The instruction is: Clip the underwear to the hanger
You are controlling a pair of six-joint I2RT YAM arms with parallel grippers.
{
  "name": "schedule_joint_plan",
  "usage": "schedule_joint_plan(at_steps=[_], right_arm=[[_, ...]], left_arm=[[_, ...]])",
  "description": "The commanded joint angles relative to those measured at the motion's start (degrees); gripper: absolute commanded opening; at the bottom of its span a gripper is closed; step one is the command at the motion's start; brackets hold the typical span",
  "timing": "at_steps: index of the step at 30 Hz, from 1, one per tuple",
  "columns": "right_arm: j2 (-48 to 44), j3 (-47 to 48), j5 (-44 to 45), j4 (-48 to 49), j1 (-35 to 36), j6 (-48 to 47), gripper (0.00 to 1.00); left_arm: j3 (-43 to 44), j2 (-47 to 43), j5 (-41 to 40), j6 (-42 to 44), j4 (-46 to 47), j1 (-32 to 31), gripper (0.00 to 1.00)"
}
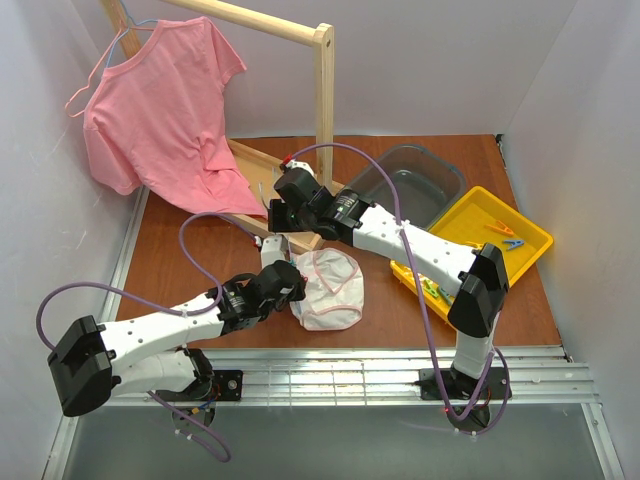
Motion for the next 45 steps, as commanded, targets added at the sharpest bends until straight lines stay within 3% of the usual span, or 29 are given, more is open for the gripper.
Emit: schedule_joint_plan(at_steps=[1,4,19,21,22,34,35,36,45], right_arm=[[-2.38,0.71,-0.82,2.51,0.34,1.07,0.01],[-2.82,-0.26,-0.99,2.51,0.34,1.08,0.01],[-2.9,-1.4,-2.4,1.9,-0.36,-1.12,0.01],[-3.17,-1.49,-2.31,1.54,-0.62,-2.17,0.09],[-3.43,-1.49,-1.88,1.46,-0.63,-2.52,0.19],[-8.26,2.9,3.74,-0.3,-1.15,-7.97,0.41],[-9.4,3.69,4.28,-0.56,-1.15,-8.85,0.57],[-10.02,3.96,4.72,-0.83,-1.15,-9.29,0.6],[-23.99,-8.41,12.01,-2.32,-2.91,-9.91,0.62]], left_arm=[[1.77,-0.62,-1.17,1.41,-0.47,-0.34,0.14],[1.94,-0.89,-1.43,1.59,-0.82,-0.34,0.03],[4.22,-4.83,-0.38,1.23,-8.72,-0.34,0.0],[4.32,-6.07,0.84,1.41,-10.04,-0.25,0.0],[4.05,-7.9,1.29,1.5,-11.0,-0.34,0.0],[9.23,-13.1,5.95,7.38,-20.76,0.8,0.01],[10.11,-12.84,5.95,8.87,-21.47,1.07,0.01],[11.94,-12.23,5.95,9.49,-22.17,1.51,0.01],[26.1,-7.05,7.44,21.08,-27.27,6.51,0.03]])
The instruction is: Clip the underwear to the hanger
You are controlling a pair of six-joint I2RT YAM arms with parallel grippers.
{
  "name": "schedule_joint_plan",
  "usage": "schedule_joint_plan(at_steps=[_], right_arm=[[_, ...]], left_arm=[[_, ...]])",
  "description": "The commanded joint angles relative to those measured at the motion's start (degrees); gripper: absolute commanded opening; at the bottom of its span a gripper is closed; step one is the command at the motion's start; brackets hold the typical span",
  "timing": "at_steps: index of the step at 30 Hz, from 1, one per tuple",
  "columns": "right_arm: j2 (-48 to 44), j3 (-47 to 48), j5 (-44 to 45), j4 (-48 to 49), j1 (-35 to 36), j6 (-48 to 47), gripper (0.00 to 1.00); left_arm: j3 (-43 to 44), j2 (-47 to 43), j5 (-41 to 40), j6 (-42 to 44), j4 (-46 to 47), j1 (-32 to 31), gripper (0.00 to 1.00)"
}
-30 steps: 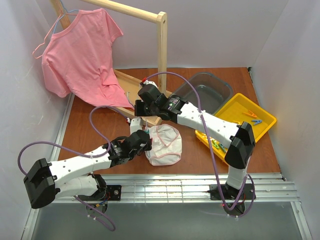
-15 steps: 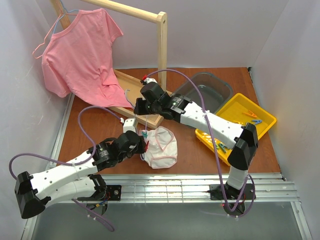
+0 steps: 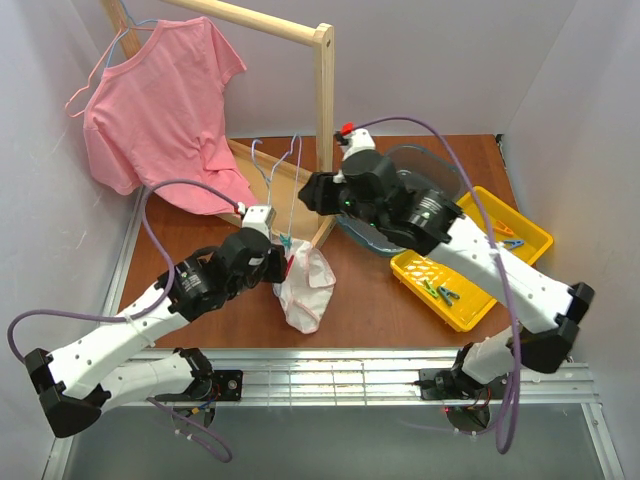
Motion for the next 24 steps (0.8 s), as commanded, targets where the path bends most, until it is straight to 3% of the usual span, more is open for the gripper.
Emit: schedule_joint_plan(at_steps=[1,12,24], right_arm=[[-5.22,-5.39,4.69,-1.47,-2.62,-0.47,0.62],[-12.08,-11.46,5.05,-4.99,-9.22,-1.87,0.61],[-12.09,-12.52,2.5,-4.9,-12.65,-3.45,0.61]], left_arm=[[8.35,2.88,0.82,7.83,-2.29,2.23,0.03],[30.5,17.74,5.57,18.56,-1.32,8.65,0.03],[45.46,25.83,7.14,24.36,-2.82,12.96,0.03]])
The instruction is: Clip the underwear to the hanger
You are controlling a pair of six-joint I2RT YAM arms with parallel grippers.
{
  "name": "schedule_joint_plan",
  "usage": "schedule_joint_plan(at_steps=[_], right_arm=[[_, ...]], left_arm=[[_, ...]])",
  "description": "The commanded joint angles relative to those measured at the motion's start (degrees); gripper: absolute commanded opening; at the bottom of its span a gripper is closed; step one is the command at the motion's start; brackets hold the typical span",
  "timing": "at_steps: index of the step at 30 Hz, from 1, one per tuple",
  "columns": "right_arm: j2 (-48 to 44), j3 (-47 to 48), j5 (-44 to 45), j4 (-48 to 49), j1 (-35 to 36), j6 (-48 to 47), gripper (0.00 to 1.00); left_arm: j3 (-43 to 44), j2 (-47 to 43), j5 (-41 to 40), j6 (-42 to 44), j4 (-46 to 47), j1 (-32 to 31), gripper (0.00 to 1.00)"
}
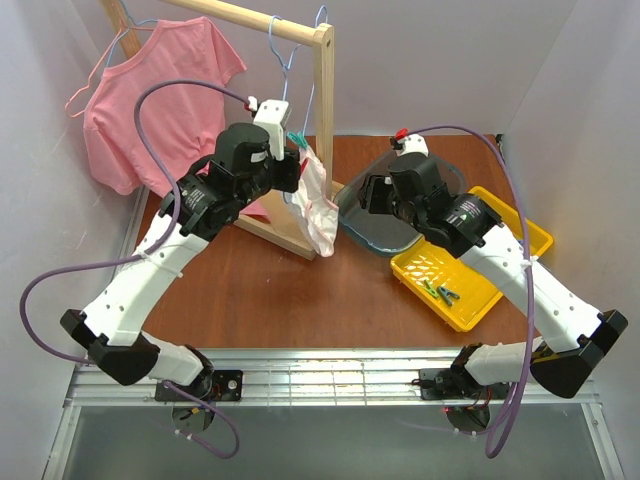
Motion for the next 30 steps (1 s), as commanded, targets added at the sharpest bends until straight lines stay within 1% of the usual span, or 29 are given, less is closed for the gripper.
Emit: schedule_joint_plan(at_steps=[1,8,13,15,16,19,25,26,28,29,30], right_arm=[[-0.52,0.55,-0.78,0.41,-0.94,-1.47,0.61],[-0.08,1.61,-1.66,0.41,-1.9,-2.26,0.61],[0.18,2.13,-2.1,0.5,-2.52,-2.61,0.61],[0.36,2.22,-2.54,0.41,-2.7,-2.61,0.61],[0.45,2.22,-2.71,0.5,-2.7,-2.61,0.61],[0.62,2.22,-2.72,0.59,-2.78,-2.52,0.61],[0.97,2.48,-2.72,0.76,-2.96,-2.52,0.61],[1.06,2.48,-2.8,0.76,-2.96,-2.52,0.61],[1.15,2.57,-2.8,0.76,-3.05,-2.43,0.61],[1.24,2.66,-2.8,0.76,-3.05,-2.43,0.61],[1.32,2.66,-2.72,0.76,-3.13,-2.43,0.61]], left_arm=[[3.63,2.24,2.88,3.38,-0.33,1.75,0.03],[7.5,6.47,9.12,4.79,-0.15,7.01,0.03],[9.44,8.58,11.85,5.49,-0.42,9.04,0.03],[9.44,9.11,11.86,5.49,-0.24,9.57,0.03],[9.35,9.2,13.42,5.4,-0.15,9.66,0.02],[7.86,9.11,14.31,5.23,0.11,9.92,0.02],[5.84,7.97,13.79,4.7,0.55,10.01,0.03],[6.01,7.97,13.09,4.52,0.29,10.01,0.04],[7.06,7.88,12.65,4.35,-0.06,10.1,0.1],[7.24,7.71,10.73,4.17,-0.15,10.1,0.15],[7.33,7.53,10.37,4.0,-0.15,10.01,0.28]])
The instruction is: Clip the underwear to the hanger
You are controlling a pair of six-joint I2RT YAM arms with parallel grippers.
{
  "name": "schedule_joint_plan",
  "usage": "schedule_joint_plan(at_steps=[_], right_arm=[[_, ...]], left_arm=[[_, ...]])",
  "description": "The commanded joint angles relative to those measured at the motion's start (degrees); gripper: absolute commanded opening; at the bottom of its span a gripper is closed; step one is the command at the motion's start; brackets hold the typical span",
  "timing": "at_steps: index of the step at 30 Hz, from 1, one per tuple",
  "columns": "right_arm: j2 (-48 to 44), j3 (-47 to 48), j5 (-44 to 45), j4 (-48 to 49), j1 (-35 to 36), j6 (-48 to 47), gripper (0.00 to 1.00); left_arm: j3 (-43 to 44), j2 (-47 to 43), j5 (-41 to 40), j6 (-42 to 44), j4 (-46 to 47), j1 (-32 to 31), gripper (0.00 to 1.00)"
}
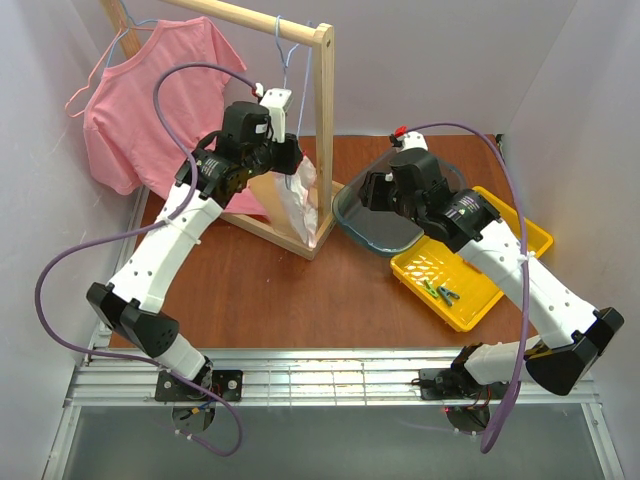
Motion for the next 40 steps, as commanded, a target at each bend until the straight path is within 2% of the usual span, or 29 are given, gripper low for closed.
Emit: schedule_joint_plan(at_steps=[1,2,4,6,7,8,10,12,17,22,27,40], right_arm=[[0.02,2.27,0.04,0.74,-0.25,-0.4,0.61],[-0.07,2.27,0.21,0.74,-0.25,-0.49,0.61],[-0.25,2.18,0.48,0.74,-0.34,-0.49,0.61],[-0.6,1.92,0.57,0.74,-0.42,-0.4,0.61],[-0.69,2.0,0.65,0.74,-0.34,-0.49,0.61],[-0.78,1.92,0.65,0.74,-0.34,-0.4,0.61],[-0.95,1.83,0.48,0.74,-0.34,-0.31,0.61],[-1.22,1.83,0.48,0.74,-0.42,-0.31,0.61],[-2.27,1.13,1.27,0.65,-0.42,-0.23,0.62],[-3.68,0.42,2.32,0.22,-0.69,-0.4,0.62],[-4.38,-0.28,2.85,0.04,-1.04,-0.4,0.62],[-6.05,-1.6,5.05,-0.05,-1.66,-1.63,0.63]], left_arm=[[1.19,-3.42,-2.27,-0.53,0.33,0.31,0.35],[1.01,-3.86,-2.97,-1.05,0.59,0.31,0.43],[0.31,-5.7,-3.59,-1.49,1.29,0.39,0.68],[-0.22,-7.2,-4.37,-1.84,3.31,0.4,0.74],[-0.3,-8.34,-4.9,-1.93,4.01,0.4,0.85],[-0.13,-8.78,-5.61,-2.02,4.11,0.4,0.92],[-0.13,-11.05,-8.68,-2.99,4.72,0.48,0.98],[-0.92,-13.17,-11.49,-3.86,5.25,0.4,0.98],[-9.5,-24.14,-26.94,-7.91,5.25,0.4,0.98],[-10.51,-29.17,-36.8,-11.95,-3.7,0.4,0.98],[-10.5,-31.81,-38.57,-12.83,-9.06,0.4,0.98],[-10.15,-32.96,-34.09,-10.29,-10.66,0.48,0.98]])
